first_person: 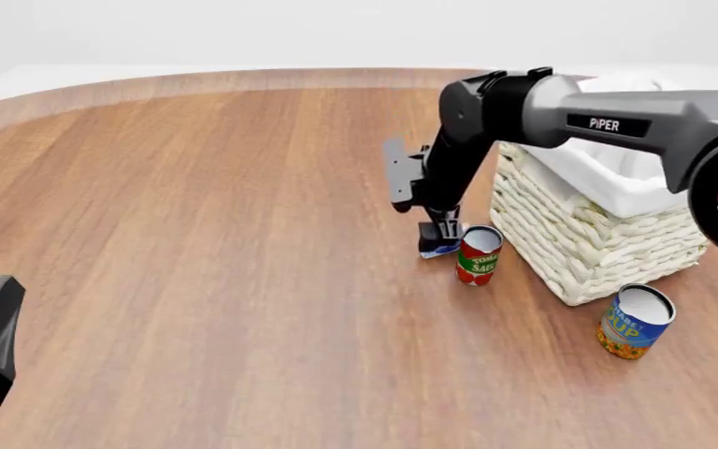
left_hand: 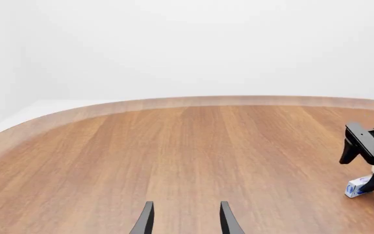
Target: Pick up the alphabet soup and the cream cheese box, and put them in the basket.
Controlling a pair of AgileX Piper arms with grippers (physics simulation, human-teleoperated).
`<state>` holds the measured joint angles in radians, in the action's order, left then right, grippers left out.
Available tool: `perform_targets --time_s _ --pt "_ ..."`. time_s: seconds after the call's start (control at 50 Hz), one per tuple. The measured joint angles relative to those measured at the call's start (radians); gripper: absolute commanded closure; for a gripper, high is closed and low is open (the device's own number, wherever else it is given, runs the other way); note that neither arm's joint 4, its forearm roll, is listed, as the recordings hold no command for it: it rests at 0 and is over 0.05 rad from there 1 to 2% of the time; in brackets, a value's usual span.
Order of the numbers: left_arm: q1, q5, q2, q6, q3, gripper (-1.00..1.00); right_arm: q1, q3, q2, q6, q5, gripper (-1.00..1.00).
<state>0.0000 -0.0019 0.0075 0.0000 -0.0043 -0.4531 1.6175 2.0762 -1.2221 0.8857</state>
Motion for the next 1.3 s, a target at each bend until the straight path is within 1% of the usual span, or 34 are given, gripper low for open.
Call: perform_targets --time_s 0.28,0.92,1.3 --pt "0.000 0.000 0.000 0.000 0.000 -1.00 0.001 0.003 0.021 -0.002 -0.003 -1.00" --pt "0.000 0.000 0.000 0.000 0.000 -1.00 0.009 0.002 0.049 -0.035 -0.010 -1.00" --pt "0.000 0.000 0.000 0.000 0.000 -1.00 0.024 0.041 0.082 -0.058 0.001 -1.00"
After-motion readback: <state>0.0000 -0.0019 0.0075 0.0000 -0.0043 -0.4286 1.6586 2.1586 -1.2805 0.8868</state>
